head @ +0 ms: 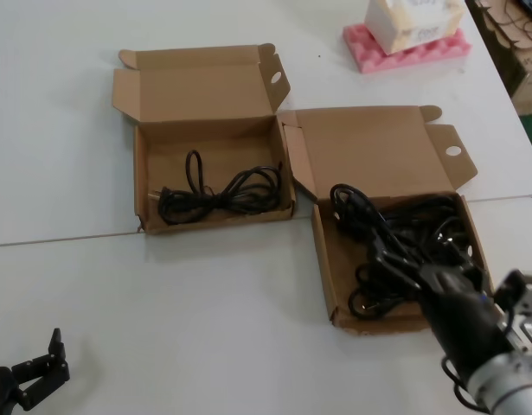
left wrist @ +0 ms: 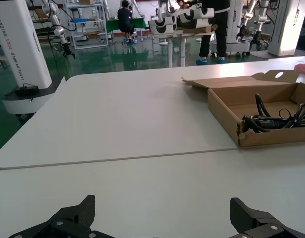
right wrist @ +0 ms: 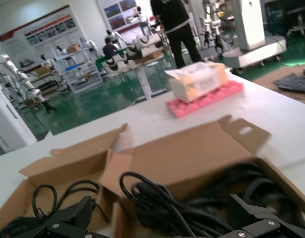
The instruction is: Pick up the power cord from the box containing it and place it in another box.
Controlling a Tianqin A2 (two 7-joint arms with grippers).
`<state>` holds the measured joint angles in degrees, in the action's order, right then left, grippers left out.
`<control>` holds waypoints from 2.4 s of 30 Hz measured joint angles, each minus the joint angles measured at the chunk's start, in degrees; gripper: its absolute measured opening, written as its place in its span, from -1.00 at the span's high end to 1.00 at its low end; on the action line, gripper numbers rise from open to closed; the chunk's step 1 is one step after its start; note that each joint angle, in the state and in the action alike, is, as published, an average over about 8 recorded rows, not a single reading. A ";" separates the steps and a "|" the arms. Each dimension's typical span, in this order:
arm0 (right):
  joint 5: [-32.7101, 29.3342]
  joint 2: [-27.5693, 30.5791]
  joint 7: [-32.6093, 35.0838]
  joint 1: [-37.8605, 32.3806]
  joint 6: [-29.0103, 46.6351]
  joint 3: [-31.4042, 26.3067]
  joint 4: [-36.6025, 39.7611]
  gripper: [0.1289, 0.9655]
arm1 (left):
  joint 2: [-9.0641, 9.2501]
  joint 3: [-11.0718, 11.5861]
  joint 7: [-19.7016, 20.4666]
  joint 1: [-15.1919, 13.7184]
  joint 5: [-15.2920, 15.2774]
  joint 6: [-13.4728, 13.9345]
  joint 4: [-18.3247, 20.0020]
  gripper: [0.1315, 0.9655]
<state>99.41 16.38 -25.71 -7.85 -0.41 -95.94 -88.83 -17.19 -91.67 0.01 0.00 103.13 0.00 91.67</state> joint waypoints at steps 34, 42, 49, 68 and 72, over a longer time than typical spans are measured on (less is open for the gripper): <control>2.88 0.62 0.00 6.06 0.32 3.30 -2.20 -1.00 | 0.00 0.00 0.00 0.00 0.00 0.00 0.00 -1.00; 2.88 0.62 0.00 6.06 0.32 3.30 -2.20 -1.00 | 0.00 0.00 0.00 0.00 0.00 0.00 0.00 -1.00; 2.88 0.62 0.00 6.06 0.32 3.30 -2.20 -1.00 | 0.00 0.00 0.00 0.00 0.00 0.00 0.00 -1.00; 2.88 0.62 0.00 6.06 0.32 3.30 -2.20 -1.00 | 0.00 0.00 0.00 0.00 0.00 0.00 0.00 -1.00; 2.88 0.62 0.00 6.06 0.32 3.30 -2.20 -1.00 | 0.00 0.00 0.00 0.00 0.00 0.00 0.00 -1.00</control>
<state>102.29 17.01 -25.71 -1.79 -0.09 -92.64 -91.03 -17.19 -91.67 0.00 0.00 103.13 0.00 91.67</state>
